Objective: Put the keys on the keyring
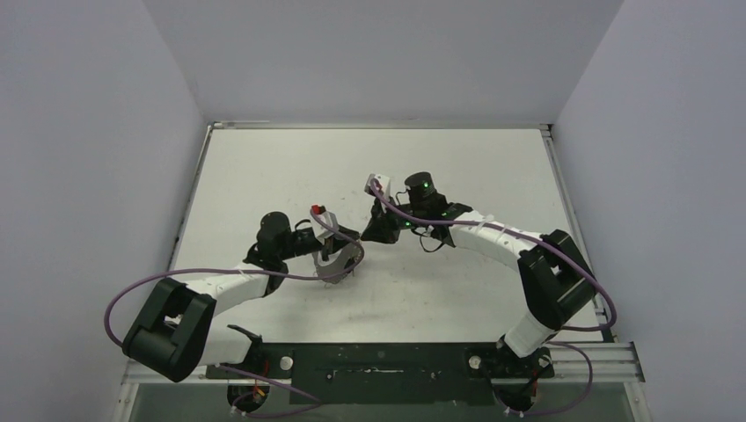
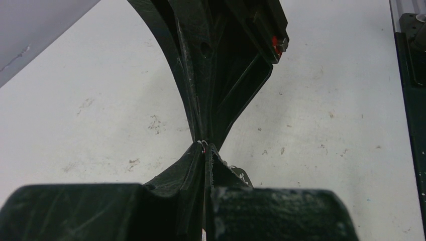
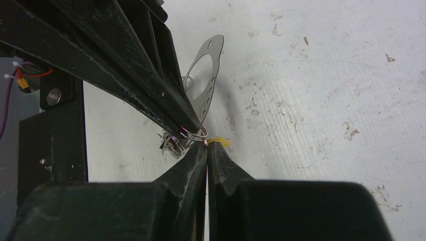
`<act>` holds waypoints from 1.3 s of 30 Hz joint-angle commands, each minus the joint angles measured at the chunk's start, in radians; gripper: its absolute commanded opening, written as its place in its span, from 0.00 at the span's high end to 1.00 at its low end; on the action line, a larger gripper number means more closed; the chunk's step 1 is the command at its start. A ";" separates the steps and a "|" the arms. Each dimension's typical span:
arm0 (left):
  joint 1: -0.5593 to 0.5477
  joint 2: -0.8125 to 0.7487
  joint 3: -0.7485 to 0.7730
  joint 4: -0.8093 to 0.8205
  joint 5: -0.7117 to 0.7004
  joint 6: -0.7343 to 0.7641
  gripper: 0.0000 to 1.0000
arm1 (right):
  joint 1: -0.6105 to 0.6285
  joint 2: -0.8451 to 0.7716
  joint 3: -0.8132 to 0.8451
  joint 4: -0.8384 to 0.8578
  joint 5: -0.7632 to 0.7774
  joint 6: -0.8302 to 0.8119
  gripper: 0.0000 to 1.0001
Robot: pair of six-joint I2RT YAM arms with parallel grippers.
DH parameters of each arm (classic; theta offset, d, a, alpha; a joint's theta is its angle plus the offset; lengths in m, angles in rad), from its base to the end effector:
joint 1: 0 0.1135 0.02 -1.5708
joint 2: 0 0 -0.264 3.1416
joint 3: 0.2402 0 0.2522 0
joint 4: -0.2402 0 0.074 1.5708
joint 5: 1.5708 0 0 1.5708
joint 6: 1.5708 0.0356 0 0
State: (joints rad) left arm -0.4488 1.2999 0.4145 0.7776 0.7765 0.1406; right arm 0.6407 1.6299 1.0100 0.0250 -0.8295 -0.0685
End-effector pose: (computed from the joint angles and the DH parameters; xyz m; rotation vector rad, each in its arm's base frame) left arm 0.2141 -0.1308 0.2055 1.0386 1.3759 -0.8770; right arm 0.2657 0.2309 0.2286 -1.2086 1.8281 1.2210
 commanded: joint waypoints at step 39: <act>0.003 -0.083 -0.028 0.210 0.108 0.031 1.00 | -0.052 -0.113 -0.100 0.291 -0.253 -0.174 0.74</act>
State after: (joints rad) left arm -0.4473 1.2396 0.3874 0.9249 0.8513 0.1654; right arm 0.6003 1.5093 0.8734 0.3183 -1.0016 -0.1368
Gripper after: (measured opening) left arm 0.009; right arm 0.259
